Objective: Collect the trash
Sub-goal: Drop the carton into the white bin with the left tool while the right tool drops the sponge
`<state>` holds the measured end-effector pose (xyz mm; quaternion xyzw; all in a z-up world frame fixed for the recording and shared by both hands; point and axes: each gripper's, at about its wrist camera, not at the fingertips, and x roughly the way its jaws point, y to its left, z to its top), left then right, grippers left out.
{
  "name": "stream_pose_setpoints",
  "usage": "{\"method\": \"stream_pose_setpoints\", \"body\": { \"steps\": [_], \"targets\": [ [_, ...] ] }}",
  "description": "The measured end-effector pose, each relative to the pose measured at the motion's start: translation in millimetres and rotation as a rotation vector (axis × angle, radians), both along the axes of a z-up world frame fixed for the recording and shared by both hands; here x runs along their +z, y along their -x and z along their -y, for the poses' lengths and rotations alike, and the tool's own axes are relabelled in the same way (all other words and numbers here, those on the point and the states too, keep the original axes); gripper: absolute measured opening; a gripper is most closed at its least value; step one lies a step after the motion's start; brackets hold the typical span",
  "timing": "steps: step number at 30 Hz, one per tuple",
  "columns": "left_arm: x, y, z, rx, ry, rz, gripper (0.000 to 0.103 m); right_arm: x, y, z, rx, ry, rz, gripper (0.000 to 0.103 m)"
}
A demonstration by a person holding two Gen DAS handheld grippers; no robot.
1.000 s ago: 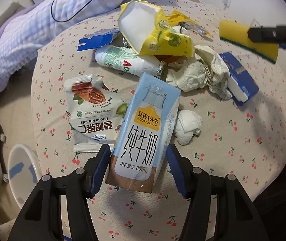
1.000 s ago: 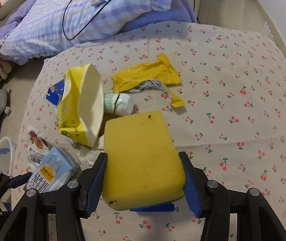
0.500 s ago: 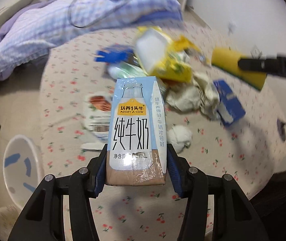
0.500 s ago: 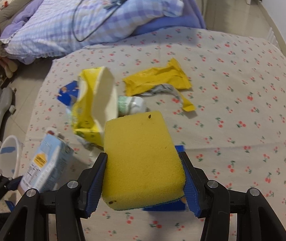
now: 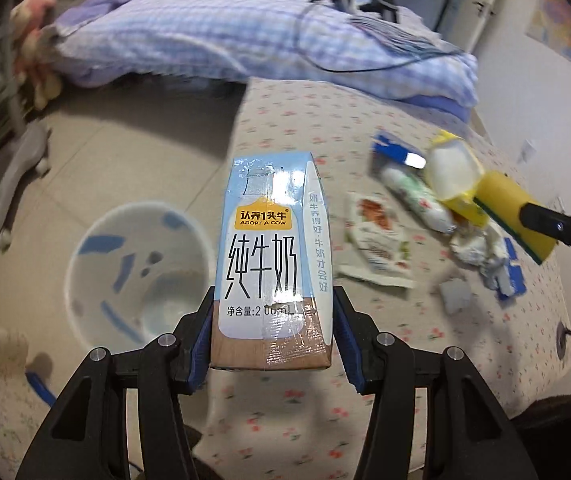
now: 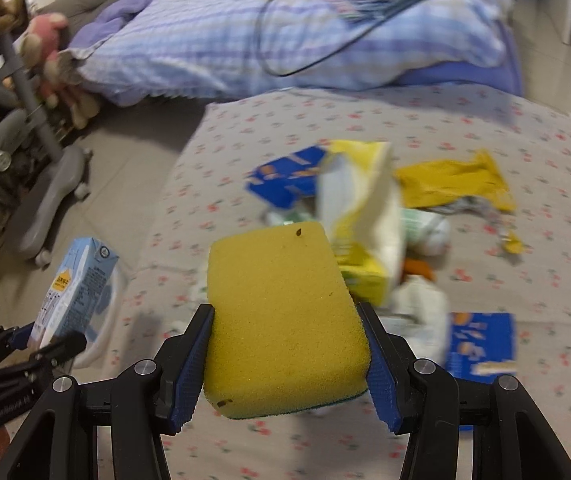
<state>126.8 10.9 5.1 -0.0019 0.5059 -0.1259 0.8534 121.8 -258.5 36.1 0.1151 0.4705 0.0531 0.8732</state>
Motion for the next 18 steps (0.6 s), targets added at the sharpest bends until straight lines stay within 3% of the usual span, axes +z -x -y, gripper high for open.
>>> {"method": "stream_pose_setpoints", "body": {
  "steps": [8,14,15,16,18],
  "targets": [
    [-26.4,-8.4,-73.9,0.147,-0.022,-0.026,0.056,-15.6,-22.9,-69.7,0.115,-0.016,-0.013,0.06],
    [-44.6,-16.7,-107.1,0.22,0.01,-0.042,0.057,-33.9,-41.6,-115.5,0.178,-0.042,-0.027,0.06],
    [-46.4,-17.1,-112.2,0.23,0.02,-0.05,0.062,-36.1,-43.8,-120.2,0.184,-0.045,-0.029,0.06],
    [-46.6,-16.7,-112.8,0.235,0.017,-0.049,0.076,-39.2,-46.4,-126.8,0.193,-0.046,-0.031,0.06],
    [-43.4,-13.0,-120.3,0.262,-0.02,-0.02,0.089,-45.9,-51.1,-138.7,0.212,-0.05,-0.037,0.06]
  ]
}}
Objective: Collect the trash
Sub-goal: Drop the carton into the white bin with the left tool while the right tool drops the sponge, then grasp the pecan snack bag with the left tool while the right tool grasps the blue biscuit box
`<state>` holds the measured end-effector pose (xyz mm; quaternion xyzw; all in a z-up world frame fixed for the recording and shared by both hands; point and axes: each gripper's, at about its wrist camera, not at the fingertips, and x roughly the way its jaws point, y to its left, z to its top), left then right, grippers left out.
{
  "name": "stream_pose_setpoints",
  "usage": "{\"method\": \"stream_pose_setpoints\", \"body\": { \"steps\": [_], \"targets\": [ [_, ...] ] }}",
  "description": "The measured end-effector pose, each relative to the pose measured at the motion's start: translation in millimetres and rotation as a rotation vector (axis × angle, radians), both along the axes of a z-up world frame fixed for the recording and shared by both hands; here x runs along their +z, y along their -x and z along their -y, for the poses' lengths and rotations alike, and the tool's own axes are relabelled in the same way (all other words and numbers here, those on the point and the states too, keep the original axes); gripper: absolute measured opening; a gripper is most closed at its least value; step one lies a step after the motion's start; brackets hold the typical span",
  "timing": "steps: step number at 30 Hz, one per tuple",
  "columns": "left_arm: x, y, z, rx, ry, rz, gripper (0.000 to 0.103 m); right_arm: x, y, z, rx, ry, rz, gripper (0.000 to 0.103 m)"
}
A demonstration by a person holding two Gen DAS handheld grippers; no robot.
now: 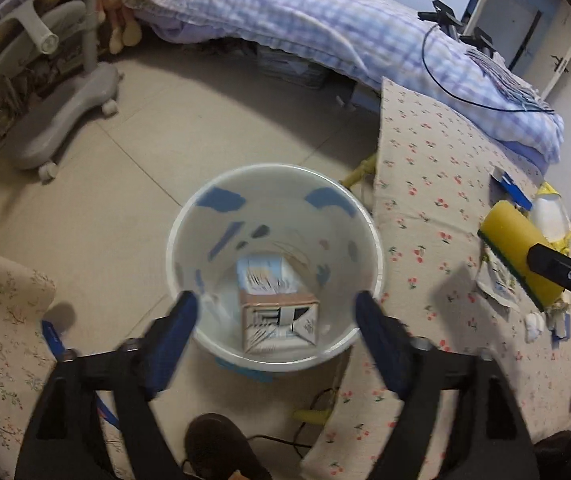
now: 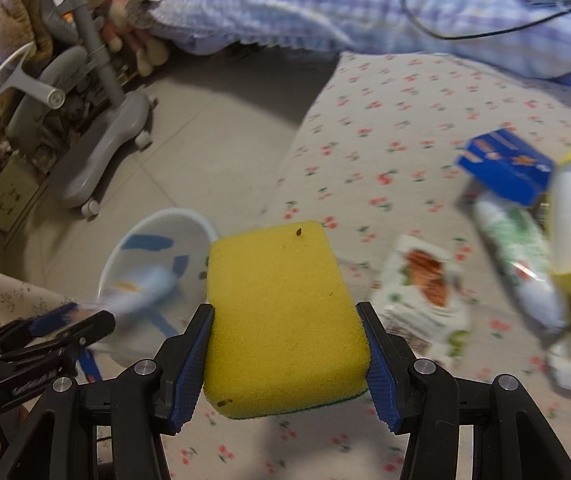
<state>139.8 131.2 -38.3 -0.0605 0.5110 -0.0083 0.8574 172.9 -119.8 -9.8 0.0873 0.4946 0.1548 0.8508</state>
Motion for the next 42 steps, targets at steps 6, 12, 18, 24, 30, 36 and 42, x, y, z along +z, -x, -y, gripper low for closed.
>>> {"method": "stream_pose_setpoints", "body": {
  "steps": [6,12,18,24,30,36,42],
  "targets": [
    [5.7,7.0,-27.0,0.087,-0.036,0.0,0.089,-14.7,-10.2,-30.4,0.04,-0.003,-0.009,0.06],
    [2.2,17.8,-51.0,0.18,-0.098,-0.05,0.089,-25.7,-18.2,-64.7,0.096,-0.005,-0.003,0.06],
    [-4.4,26.9,-64.6,0.204,-0.116,-0.087,0.089,-33.4,-28.3,-89.8,0.141,-0.01,0.005,0.061],
    [-2.4,27.8,-68.0,0.213,-0.099,-0.09,0.089,-30.2,-30.2,-98.0,0.166,-0.041,0.053,0.085],
    [1.1,26.2,-59.5,0.189,-0.092,-0.089,0.089,-13.8,-24.0,-83.8,0.134,-0.017,0.09,0.085],
    [3.8,22.5,-41.1,0.147,-0.041,-0.107,0.089,-3.4,-13.0,-48.9,0.065,0.014,0.076,0.085],
    [11.2,18.3,-7.9,0.089,-0.028,-0.102,0.089,12.9,1.9,-1.7,0.004,0.058,0.076,0.085]
  ]
}}
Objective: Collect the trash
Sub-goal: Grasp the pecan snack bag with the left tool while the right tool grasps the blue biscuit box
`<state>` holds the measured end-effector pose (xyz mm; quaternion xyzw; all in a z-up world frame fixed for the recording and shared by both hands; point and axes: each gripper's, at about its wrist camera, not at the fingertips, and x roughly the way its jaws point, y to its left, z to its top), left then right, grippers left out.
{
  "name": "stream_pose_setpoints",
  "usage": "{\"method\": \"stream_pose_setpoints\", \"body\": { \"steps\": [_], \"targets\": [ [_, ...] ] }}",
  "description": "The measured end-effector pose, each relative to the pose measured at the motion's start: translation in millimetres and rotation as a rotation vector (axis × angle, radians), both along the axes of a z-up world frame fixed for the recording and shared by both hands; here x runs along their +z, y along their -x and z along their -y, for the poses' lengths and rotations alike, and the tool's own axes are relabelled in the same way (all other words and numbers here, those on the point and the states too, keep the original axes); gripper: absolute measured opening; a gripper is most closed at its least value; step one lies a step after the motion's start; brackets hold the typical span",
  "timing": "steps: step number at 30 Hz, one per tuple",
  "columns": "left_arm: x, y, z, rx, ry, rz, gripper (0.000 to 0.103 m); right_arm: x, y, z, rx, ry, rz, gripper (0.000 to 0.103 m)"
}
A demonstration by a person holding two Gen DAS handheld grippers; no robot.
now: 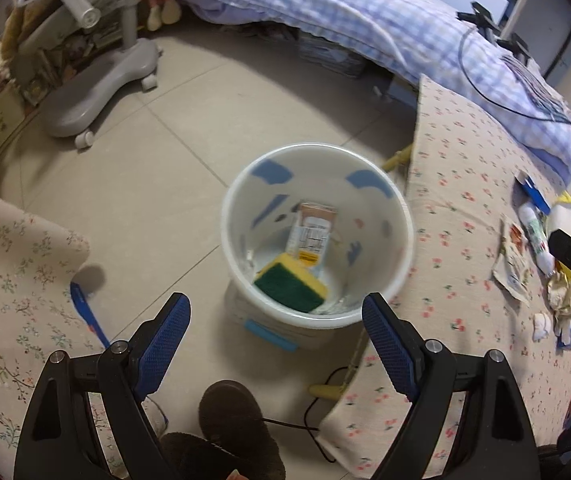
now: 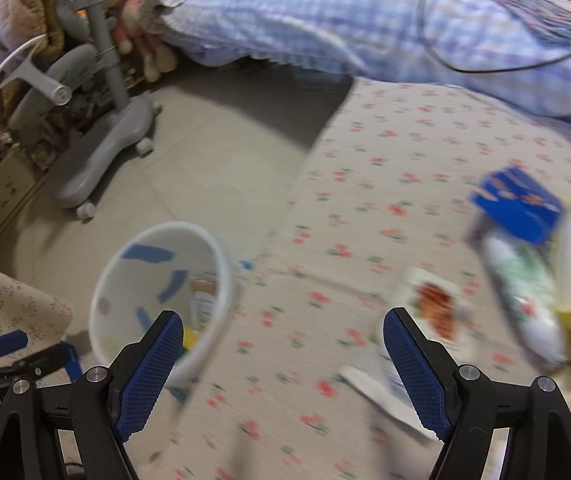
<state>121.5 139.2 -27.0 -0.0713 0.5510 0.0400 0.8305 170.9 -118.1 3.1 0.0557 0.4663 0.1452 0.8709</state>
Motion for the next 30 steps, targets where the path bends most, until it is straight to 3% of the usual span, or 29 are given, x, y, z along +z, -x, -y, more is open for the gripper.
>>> {"method": "stream_pose_setpoints", "body": {
  "steps": [8,11,15,23,30],
  "targets": [
    [9.3,-6.4,45.1,-0.056,0.004,0.009,0.09,8.9,16.1,71.0,-0.111,0.04,-0.021,0.086],
    [11.9,-9.3,63.2,-0.086,-0.011,0.013,0.097,10.3,18.7,103.4,-0.174,0.033,-0.039,0.086],
    [11.0,-14.3,84.9,-0.118,-0.02,0.006,0.097,7.3,19.8,144.6,-0.263,0.03,-0.076,0.086],
    [4.0,-25.5,127.9,-0.19,-0.033,-0.021,0.097,-10.5,32.2,220.3,-0.419,0.036,-0.175,0.086],
    [-2.9,-35.3,166.9,-0.24,-0.013,-0.051,0.097,-35.4,49.6,250.5,-0.447,0.009,-0.283,0.086]
  ]
}}
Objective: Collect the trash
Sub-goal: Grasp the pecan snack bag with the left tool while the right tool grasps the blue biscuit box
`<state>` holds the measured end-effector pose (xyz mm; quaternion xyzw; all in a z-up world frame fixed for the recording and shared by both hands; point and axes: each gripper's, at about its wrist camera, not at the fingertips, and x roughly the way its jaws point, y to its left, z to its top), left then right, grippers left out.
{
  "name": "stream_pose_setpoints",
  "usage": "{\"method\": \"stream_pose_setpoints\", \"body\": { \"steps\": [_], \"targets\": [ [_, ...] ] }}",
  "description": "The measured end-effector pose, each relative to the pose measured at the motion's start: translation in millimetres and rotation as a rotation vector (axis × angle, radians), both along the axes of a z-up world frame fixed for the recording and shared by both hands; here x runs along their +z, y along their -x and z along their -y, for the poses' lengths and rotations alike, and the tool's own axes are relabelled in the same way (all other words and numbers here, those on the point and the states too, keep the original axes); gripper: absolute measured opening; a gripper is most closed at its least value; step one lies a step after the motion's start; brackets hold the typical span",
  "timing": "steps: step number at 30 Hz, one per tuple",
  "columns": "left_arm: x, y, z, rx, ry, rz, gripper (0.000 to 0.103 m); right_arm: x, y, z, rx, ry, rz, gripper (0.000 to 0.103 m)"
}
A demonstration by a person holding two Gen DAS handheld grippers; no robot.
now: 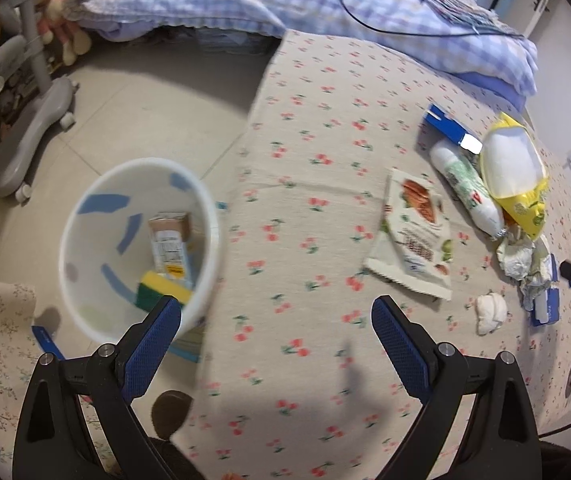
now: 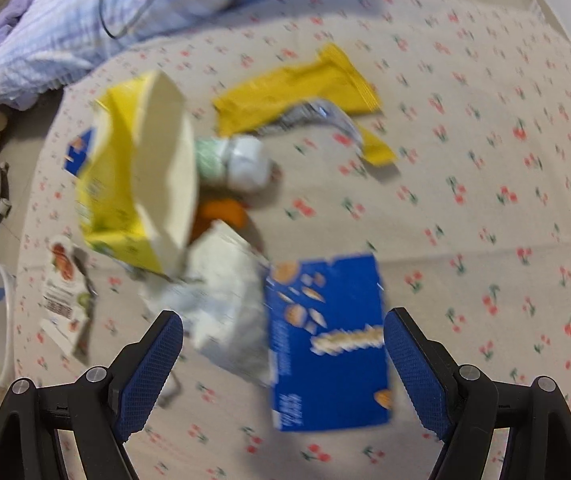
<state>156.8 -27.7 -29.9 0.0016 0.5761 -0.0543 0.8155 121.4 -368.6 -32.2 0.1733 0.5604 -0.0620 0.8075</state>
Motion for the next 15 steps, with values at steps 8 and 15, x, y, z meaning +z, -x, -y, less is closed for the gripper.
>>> {"method": "stream_pose_setpoints", "body": {
  "steps": [8,15],
  "targets": [
    [-13.0,-13.0,40.5,-0.025,0.067,-0.064,0.097,-33.7,10.6,15.3,0.008,-0.087,-0.109,0.084],
    [-21.0,-24.1,73.0,-0.061,0.107,-0.06,0.097,-45.6,20.4,30.4,0.035,-0.128,-0.143,0.066]
  ]
}}
